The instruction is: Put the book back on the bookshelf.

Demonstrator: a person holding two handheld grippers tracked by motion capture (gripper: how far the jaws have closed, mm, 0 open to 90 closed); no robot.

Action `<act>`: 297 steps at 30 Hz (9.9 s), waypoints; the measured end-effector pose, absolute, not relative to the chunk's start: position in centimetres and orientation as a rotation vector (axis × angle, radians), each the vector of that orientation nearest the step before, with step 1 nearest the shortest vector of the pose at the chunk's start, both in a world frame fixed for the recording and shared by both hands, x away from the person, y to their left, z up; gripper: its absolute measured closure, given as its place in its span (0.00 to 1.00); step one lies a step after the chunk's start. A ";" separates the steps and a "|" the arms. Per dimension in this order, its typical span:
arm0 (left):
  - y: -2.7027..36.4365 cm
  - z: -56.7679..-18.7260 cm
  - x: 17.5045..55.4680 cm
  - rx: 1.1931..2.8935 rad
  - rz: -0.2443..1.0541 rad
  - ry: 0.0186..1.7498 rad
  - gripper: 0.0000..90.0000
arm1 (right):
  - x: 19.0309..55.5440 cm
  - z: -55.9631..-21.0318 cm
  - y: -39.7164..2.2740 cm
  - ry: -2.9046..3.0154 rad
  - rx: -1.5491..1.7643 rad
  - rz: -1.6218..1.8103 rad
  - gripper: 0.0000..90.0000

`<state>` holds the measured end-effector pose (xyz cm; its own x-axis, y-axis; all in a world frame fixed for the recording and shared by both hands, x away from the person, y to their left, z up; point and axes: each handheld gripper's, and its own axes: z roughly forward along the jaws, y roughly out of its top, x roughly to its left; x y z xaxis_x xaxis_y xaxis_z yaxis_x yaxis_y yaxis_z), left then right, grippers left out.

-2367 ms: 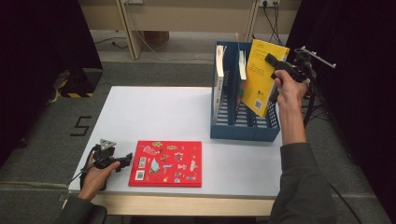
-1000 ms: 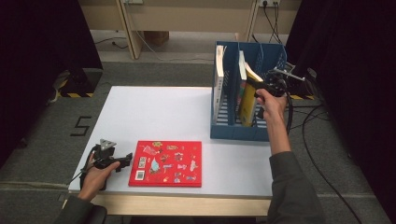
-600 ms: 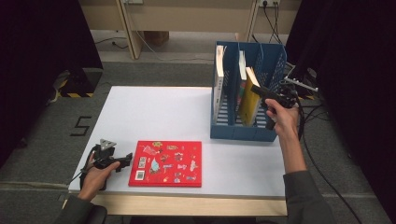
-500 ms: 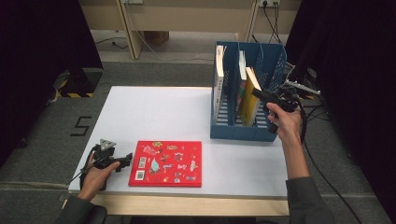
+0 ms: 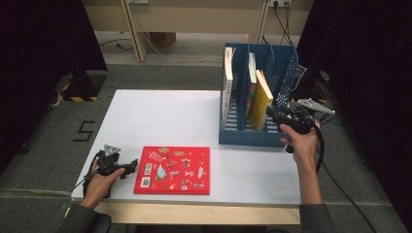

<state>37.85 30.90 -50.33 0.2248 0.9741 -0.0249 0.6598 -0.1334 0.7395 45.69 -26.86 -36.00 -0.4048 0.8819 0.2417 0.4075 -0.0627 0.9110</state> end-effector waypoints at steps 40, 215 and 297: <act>30.9 -50.4 37.8 1.865 0.636 1.498 0.14 | 48.7 -39.9 -22.9 1.975 1.250 1.224 0.71; 31.0 -50.4 37.7 1.876 0.634 1.485 0.15 | 54.1 -35.0 -24.3 2.141 1.303 1.258 0.55; 29.5 -49.8 36.6 1.924 0.600 1.425 0.37 | 38.9 -47.5 -13.9 2.466 1.234 1.246 0.19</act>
<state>36.64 29.49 -49.79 0.3007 0.9535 -0.0219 0.6504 -0.1882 0.7360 38.90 -13.88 -47.47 -0.6619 0.7100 0.2404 0.6148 0.3307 0.7160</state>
